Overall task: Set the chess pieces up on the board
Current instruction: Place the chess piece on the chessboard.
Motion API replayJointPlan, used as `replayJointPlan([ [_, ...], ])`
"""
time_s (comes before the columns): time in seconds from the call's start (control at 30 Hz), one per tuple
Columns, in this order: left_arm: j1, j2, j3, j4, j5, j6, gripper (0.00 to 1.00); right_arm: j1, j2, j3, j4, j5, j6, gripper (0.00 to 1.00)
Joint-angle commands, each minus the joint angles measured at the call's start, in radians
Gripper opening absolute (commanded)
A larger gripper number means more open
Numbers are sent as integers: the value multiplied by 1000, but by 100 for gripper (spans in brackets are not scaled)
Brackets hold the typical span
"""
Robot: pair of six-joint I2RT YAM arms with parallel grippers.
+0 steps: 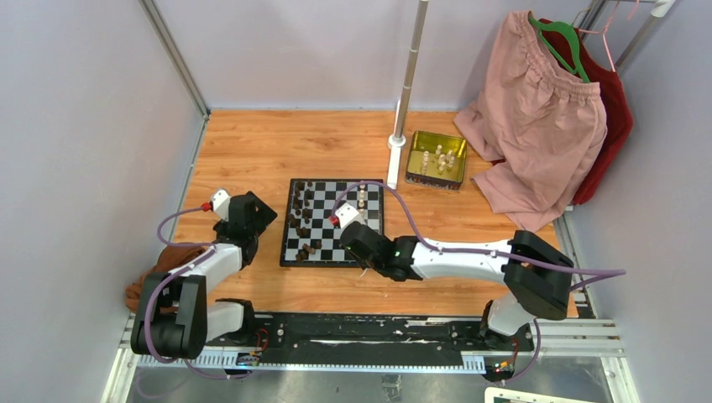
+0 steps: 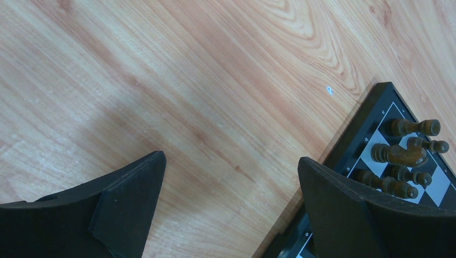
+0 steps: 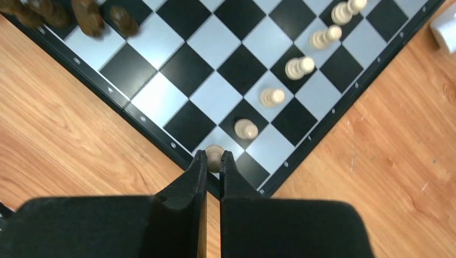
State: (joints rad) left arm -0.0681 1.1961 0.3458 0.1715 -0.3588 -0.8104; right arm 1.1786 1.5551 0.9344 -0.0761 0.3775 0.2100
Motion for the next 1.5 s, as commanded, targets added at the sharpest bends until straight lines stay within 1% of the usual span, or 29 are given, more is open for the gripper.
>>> replayJointPlan([
  [0.0,-4,-3,2,17,-3,13,100,19,-46,-61,3,46,58,0],
  [0.23,-5,-1,4,15,-2,13,100,18,-51,-118,67,39,75,0],
  [0.53,-5,1,4,15,-1,15,100,7,-34,-140,139,31,89,0],
  [1.4,-5,-2,3,16,0,17,100,-16,32,-140,160,9,103,0],
  [1.47,-5,-2,4,15,0,17,100,-16,32,-140,160,9,104,3],
])
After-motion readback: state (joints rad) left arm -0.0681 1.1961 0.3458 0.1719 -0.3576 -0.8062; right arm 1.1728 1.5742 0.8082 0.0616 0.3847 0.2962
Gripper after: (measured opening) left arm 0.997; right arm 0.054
